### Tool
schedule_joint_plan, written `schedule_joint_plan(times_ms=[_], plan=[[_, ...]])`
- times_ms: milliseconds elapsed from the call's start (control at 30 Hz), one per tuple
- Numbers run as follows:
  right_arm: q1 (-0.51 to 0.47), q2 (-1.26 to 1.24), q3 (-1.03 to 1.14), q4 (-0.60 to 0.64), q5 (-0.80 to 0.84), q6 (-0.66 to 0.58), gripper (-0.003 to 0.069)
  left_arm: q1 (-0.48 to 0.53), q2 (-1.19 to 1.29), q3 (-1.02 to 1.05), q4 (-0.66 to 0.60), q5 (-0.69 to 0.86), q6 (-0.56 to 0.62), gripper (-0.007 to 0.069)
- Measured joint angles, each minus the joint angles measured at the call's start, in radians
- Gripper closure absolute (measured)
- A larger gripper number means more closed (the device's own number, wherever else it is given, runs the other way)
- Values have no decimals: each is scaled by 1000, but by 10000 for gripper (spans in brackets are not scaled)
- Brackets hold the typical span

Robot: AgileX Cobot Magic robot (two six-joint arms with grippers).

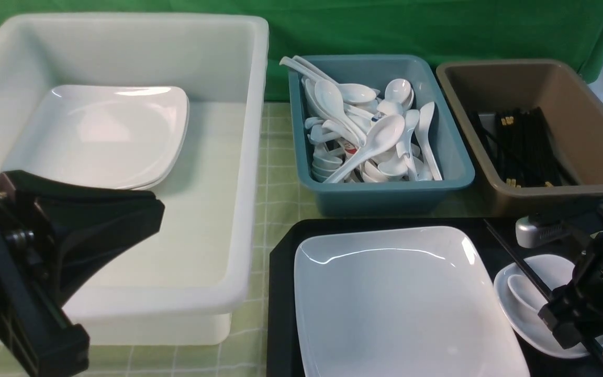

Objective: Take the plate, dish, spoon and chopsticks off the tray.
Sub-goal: Use the right arm to grab a pair of chopsticks from the plate

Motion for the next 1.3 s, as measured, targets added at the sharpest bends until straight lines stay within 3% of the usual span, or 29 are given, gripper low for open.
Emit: schedule_joint_plan(times_ms=[267, 667, 1033, 1300], plan=[[0, 8, 0, -1, -1, 0, 310, 0, 0, 0, 0, 0, 0, 619], [0, 8, 0, -2, -8, -27, 505, 0, 0, 0, 0, 0, 0, 619], [0, -9, 0, -5, -1, -51, 505, 0, 0, 0, 0, 4, 0, 619], [90, -210, 0, 22, 144, -127, 505, 0, 0, 0, 0, -15, 0, 619]])
